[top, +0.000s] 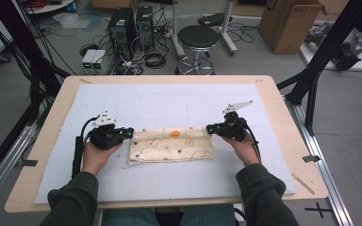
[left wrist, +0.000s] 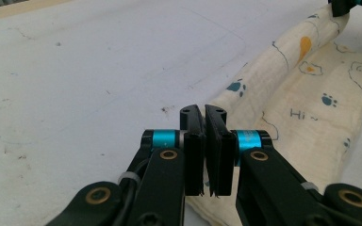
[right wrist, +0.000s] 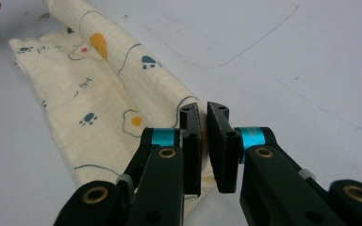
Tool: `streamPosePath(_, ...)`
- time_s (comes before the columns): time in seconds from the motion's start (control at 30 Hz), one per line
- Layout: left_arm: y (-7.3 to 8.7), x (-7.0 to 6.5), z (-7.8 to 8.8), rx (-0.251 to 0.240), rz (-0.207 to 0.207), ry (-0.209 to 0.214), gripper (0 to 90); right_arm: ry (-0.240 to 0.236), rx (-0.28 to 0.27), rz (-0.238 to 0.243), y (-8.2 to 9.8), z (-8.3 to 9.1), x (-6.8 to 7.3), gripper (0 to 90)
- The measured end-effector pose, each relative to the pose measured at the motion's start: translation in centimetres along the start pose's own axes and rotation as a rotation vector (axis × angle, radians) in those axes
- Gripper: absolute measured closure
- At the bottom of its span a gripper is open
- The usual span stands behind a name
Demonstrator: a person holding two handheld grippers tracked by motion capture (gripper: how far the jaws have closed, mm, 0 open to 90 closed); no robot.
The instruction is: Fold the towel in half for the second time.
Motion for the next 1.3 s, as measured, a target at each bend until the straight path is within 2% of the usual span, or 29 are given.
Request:
streamPosePath(0.37,0.5,-0.8,0.6,-0.006,-0.025,0.004,85.7,-0.013,-0.011,0.03,0.6,0.7,1.3,84.3)
streamPosePath(0.53,0.7,-1.2,0.8,-0.009,-0.029,0.008,85.7,-0.02,-0.019,0.02,1.0,0.9,1.6,84.3)
streamPosePath(0.83,1.3,-1.7,1.0,0.001,-0.044,0.016,85.7,-0.025,-0.041,0.039,1.3,1.3,2.2,84.3)
streamPosePath(1.2,1.8,-2.4,1.3,0.004,-0.058,0.023,85.7,-0.03,-0.032,0.053,2.2,1.3,3.1,84.3)
streamPosePath(1.27,1.9,-2.4,1.4,0.013,-0.073,0.021,85.7,-0.033,-0.032,0.052,2.3,1.3,3.2,84.3)
streamPosePath(1.3,1.9,-2.6,1.5,0.009,-0.068,0.022,85.7,-0.034,-0.025,0.043,2.5,1.3,3.3,84.3)
Point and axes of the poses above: each handheld gripper's, and its own axes: z roughly backward along the jaws, y roughly out of its underside, x roughly to its left, the point moved 10 cm from there along -z, roughly forward along the jaws, and after that the axes turned 12 degrees about x, right-handed, at the moved point
